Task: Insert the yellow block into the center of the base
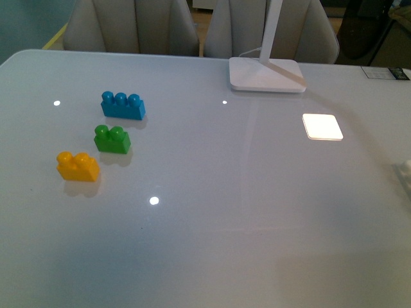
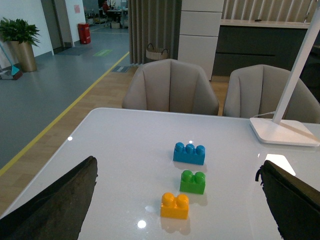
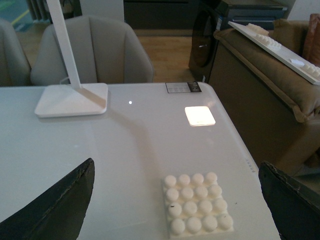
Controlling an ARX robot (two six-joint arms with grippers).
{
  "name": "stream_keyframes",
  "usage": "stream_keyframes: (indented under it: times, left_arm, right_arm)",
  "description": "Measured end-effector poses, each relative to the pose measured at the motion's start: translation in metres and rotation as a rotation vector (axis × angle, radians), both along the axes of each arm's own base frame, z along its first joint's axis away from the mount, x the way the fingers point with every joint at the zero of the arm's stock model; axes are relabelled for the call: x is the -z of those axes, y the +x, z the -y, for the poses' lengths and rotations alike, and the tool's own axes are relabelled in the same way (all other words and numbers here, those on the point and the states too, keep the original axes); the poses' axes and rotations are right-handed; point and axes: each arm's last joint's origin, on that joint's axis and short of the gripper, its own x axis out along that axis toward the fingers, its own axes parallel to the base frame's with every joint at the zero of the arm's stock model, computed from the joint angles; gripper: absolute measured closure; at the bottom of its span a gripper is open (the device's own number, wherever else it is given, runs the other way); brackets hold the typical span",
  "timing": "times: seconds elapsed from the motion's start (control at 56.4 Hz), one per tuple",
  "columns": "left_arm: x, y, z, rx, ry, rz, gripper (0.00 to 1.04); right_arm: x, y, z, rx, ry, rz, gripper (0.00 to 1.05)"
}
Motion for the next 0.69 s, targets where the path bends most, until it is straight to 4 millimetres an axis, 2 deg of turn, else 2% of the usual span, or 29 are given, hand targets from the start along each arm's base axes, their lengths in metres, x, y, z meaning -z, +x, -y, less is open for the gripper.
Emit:
stream_keyframes:
  times: [0.16, 0.302, 0.515, 0.603, 0.692]
  left_arm:
    - [0.0, 0.0, 0.0, 0.0, 0.0, 0.0, 0.07]
    - [0.0, 0.0, 0.0, 0.0, 0.0, 0.0, 0.07]
    - [0.0, 0.0, 0.0, 0.0, 0.0, 0.0, 0.07]
    - [0.0, 0.0, 0.0, 0.0, 0.0, 0.0, 0.07]
    - [0.0, 0.0, 0.0, 0.0, 0.0, 0.0, 0.07]
  right_arm:
    - [0.029, 0.04, 0.042, -0.032, -0.058, -0.092, 0.09]
    - [0.076, 0.07, 0.075, -0.087, -0.03, -0.224, 0.09]
    - [0.143, 0.116, 0.113, -0.154, 0.099, -0.359, 0.09]
    - [0.163, 0.134, 0.125, -0.162, 0.136, -0.403, 0.09]
    - [0.176, 0.145, 0.131, -0.159, 0.153, -0.431, 0.09]
